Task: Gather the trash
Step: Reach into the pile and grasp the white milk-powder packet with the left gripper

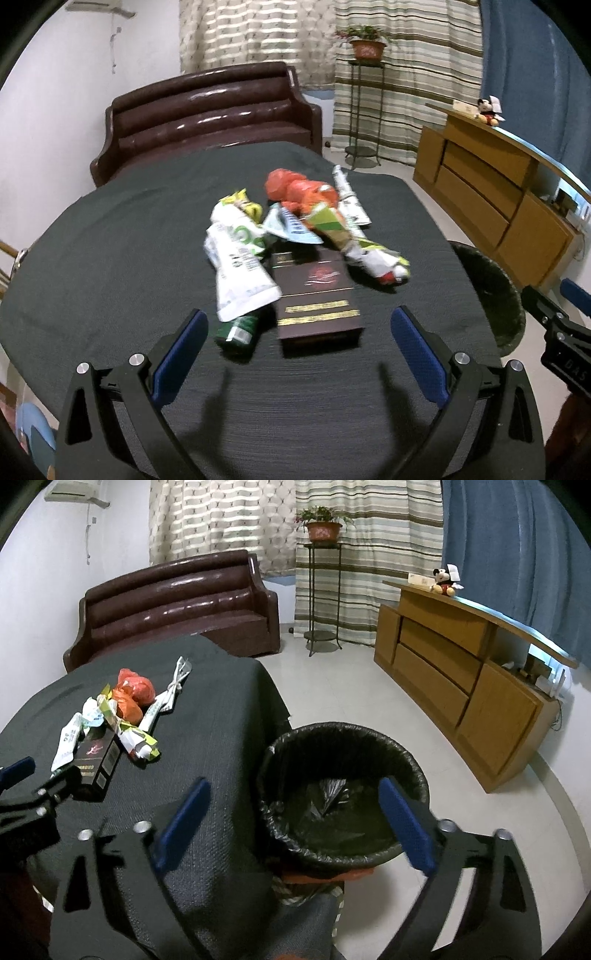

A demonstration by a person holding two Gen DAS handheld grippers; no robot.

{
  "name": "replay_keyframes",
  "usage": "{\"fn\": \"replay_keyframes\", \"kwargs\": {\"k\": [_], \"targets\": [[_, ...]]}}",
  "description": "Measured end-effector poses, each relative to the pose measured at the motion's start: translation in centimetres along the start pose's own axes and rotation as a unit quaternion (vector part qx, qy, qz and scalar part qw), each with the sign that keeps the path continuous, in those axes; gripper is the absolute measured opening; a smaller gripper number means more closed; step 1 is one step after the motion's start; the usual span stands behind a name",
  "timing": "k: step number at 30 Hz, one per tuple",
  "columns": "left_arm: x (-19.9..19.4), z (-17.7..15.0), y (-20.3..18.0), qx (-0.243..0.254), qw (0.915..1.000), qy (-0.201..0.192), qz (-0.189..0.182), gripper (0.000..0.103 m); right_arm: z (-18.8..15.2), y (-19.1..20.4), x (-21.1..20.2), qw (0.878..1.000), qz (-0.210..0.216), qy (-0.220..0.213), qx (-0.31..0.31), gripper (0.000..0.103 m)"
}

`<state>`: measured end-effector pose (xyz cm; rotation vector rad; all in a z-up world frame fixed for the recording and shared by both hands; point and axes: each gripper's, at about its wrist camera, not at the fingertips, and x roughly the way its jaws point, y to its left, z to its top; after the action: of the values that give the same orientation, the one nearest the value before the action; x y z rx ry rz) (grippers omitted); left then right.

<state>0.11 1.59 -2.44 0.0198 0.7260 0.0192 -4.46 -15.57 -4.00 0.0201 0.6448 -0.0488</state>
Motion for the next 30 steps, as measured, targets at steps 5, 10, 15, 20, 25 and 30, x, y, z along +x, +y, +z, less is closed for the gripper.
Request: {"fn": "replay_keyframes", "kwargs": {"k": [5,10,15,20,25,30], "targets": [[-0.1,-0.4,1.5,-0.008,0.9999,0.002,0.011,0.095,0.6,0.7,0.6,1.0,0.006,0.009,-0.003,0.079],[-0.1,0.0,2.7,-0.009,0.9998,0.003,0.017,0.088,1.4,1.8,1.2,1.0,0.017,0.009,-0.005,0.077],[1.1,0.8,4.0,-0.021,0.9995,0.023,-0.001,0.075,2.2,2.9,2.1,0.999,0.029,0.014,-0.009,0.077],[2.0,2.0,4.5,-0.022,0.9995,0.022,0.0,0.075,2.4,3.6,2.8,0.999,0.035,0.021,-0.01,0.077],[3.3,2.9,5.3,-0.028,0.999,0.033,0.011,0.075,2.6,3.6,3.2,0.999,0.037,0.027,-0.006,0.077],[3.3,3.1,6.9,-0.037,0.9983,0.044,0.01,0.071,2.7,3.7,3.5,0.999,0.037,0.031,-0.008,0.077]]}}
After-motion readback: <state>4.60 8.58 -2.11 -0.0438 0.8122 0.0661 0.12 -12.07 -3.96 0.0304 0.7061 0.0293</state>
